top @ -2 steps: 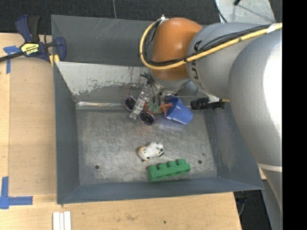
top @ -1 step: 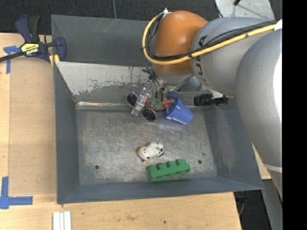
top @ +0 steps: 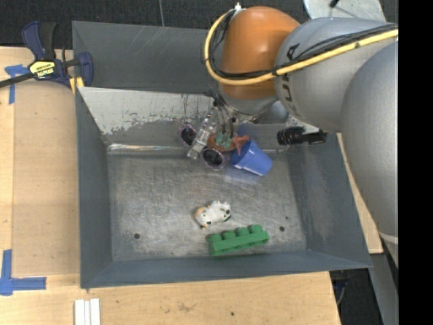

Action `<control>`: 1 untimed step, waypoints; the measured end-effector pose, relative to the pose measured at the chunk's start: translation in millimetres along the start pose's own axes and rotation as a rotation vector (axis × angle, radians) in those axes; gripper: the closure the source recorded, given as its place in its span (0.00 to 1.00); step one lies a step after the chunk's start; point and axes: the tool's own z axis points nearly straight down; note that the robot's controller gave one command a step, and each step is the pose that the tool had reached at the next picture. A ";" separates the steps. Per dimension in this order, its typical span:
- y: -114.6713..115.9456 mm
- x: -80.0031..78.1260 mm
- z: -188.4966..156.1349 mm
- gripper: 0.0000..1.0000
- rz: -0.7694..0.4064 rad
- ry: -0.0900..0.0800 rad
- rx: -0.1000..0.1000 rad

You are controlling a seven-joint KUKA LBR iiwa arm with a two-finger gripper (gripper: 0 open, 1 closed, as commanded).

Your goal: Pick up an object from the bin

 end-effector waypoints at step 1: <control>0.2 -0.3 -17.8 1.00 -0.001 -0.001 0.000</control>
Offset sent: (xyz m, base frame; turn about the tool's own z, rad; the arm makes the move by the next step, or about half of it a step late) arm 0.0001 -0.0001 0.0057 0.0000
